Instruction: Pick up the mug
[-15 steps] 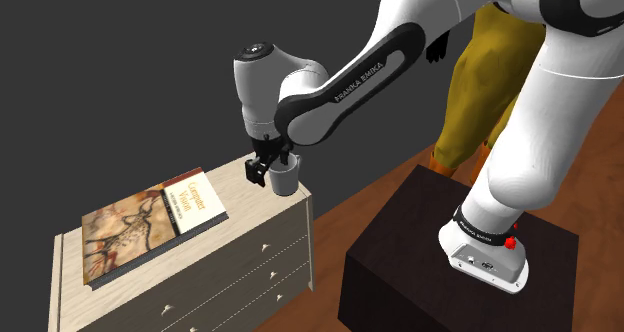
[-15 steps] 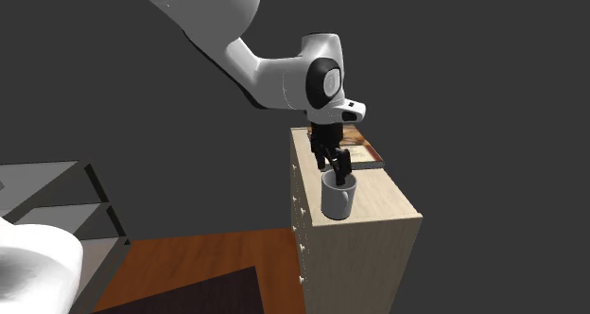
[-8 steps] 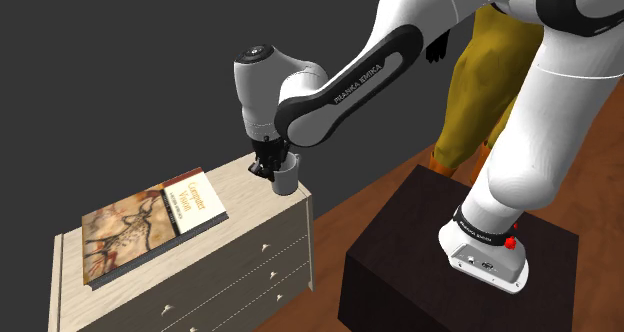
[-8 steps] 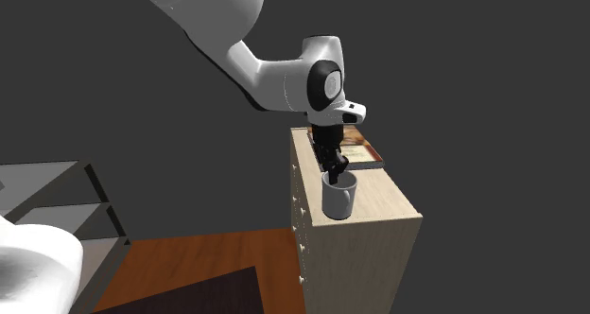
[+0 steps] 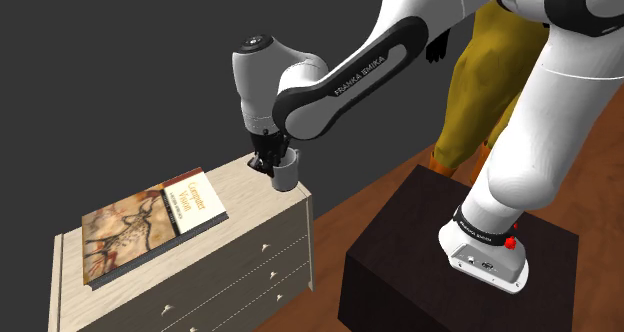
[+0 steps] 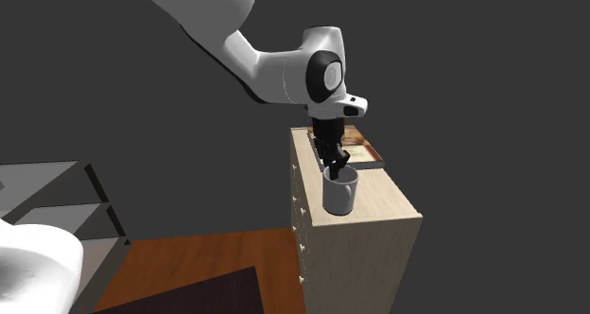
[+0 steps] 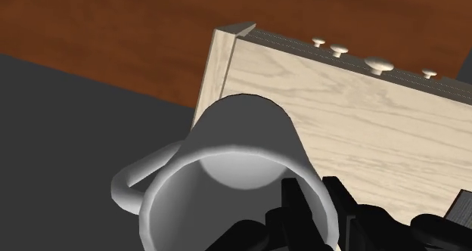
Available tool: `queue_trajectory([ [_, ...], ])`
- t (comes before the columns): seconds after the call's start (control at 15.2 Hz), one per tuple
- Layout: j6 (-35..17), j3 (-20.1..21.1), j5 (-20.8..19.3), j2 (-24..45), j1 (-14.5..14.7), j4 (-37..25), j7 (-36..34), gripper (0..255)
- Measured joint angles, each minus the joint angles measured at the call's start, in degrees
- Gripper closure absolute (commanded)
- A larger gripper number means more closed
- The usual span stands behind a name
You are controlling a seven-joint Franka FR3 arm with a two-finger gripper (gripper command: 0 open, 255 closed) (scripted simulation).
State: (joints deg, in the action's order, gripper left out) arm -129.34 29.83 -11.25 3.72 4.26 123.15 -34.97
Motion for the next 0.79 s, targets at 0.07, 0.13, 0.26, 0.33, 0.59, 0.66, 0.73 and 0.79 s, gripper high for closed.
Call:
queue_trajectory([
  [0.07,0.68,0.08,0.31,-0.34,0.04,-0.41,0.16,255],
  [0.13,1.49,0.09,0.71,-0.77,-0.02,-0.87,0.57,255],
  [0.26,2.67,0.13,1.30,-1.46,-0.06,-1.51,1.06,255],
  [0.33,3.53,0.15,1.65,-1.85,-0.07,-2.06,1.36,255],
  [0.59,6.24,0.07,2.92,-3.42,-0.23,-3.55,2.61,255],
  [0.66,6.92,0.07,3.16,-3.71,-0.23,-3.99,2.81,255],
  [0.73,7.77,0.05,3.48,-4.13,-0.26,-4.51,3.14,255],
  [0.79,8.18,0.09,3.53,-4.16,-0.22,-4.89,3.12,255],
])
